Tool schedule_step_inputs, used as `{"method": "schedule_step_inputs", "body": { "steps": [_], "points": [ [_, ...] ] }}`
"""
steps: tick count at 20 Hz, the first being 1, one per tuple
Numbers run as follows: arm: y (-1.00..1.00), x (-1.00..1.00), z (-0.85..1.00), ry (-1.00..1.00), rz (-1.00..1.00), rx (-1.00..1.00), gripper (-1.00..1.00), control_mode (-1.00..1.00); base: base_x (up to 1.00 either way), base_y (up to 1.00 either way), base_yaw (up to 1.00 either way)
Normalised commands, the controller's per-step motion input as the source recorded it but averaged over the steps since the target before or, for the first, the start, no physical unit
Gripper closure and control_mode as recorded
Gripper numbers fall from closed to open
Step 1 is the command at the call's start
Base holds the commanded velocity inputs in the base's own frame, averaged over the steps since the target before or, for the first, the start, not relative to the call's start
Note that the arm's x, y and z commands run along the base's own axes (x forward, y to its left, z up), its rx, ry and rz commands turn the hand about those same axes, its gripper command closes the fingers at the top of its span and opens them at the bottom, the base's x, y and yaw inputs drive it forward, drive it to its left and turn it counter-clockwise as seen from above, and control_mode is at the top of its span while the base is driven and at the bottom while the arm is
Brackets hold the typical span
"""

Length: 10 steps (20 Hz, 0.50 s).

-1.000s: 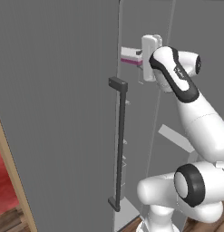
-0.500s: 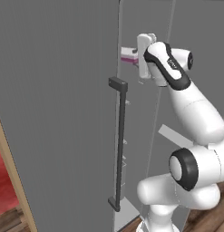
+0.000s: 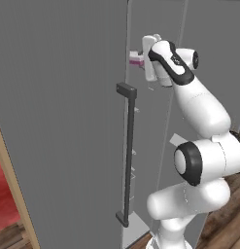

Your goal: The ice cube tray has been filled with water. Take the tray and place it in the freezer to make ice. Close the freezer door after placing the tray.

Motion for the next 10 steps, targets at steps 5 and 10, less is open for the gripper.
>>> {"method": "schedule_step_inputs", "body": {
  "steps": [5, 10],
  "points": [
    [0.14, 0.46, -0.12, 0.06, 0.0, -0.01, 1.0, -1.0, 0.0, 0.0, 0.0],
    [0.25, 0.44, -0.18, 0.02, 0.0, -0.04, 1.0, -1.0, 0.0, 0.0, 0.0]
  ]
}}
